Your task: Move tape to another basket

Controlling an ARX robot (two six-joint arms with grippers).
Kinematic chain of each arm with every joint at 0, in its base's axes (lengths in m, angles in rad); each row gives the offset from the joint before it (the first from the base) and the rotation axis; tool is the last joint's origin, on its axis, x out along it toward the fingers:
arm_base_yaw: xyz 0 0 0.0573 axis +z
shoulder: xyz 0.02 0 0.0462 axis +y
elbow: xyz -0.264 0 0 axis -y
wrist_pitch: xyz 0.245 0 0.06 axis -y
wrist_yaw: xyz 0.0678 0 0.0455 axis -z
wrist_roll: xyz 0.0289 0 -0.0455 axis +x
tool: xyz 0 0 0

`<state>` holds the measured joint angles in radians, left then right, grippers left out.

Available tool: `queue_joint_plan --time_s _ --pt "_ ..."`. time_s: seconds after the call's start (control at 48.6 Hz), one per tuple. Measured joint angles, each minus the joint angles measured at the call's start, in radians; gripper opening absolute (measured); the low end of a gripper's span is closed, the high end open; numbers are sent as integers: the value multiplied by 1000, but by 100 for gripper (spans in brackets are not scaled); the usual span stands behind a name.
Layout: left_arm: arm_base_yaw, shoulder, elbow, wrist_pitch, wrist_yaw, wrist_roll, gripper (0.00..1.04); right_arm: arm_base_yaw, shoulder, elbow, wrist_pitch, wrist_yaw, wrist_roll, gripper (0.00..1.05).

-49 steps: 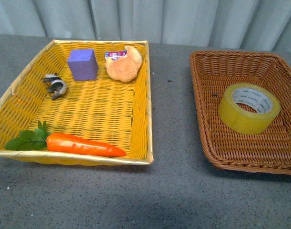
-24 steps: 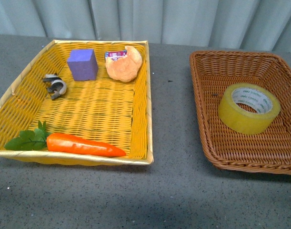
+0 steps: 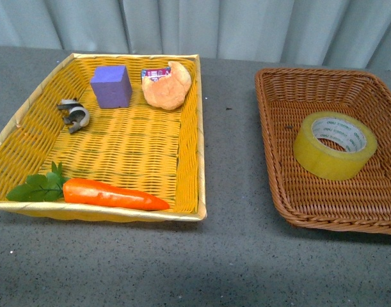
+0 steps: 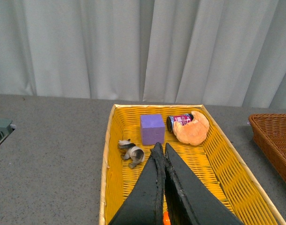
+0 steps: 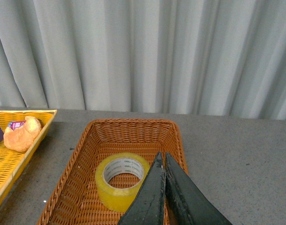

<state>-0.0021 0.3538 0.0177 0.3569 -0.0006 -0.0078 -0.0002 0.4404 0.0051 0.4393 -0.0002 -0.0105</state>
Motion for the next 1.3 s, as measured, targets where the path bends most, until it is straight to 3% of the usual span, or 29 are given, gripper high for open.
queue_joint_plan --time_s 0.556,0.658,0.761,0.885,1.049,1.132,1.296 --pt "0 -177 0 -177 0 0 4 0 -221 0 -216 0 0 1" --pt "0 -313 0 -341 0 0 4 0 -251 0 -246 0 0 1" --pt "0 -347 0 -352 1 0 4 0 -272 0 -268 -1 0 1" --pt "0 -348 0 -355 0 0 4 0 -406 0 -429 -1 0 1" --pt "0 -349 0 -356 1 0 4 0 -435 0 -437 -1 0 1" --pt "0 -349 0 -356 1 0 16 0 -435 0 -438 -1 0 8" --pt "0 -349 0 -356 0 0 48 0 -435 0 -438 -1 0 40"
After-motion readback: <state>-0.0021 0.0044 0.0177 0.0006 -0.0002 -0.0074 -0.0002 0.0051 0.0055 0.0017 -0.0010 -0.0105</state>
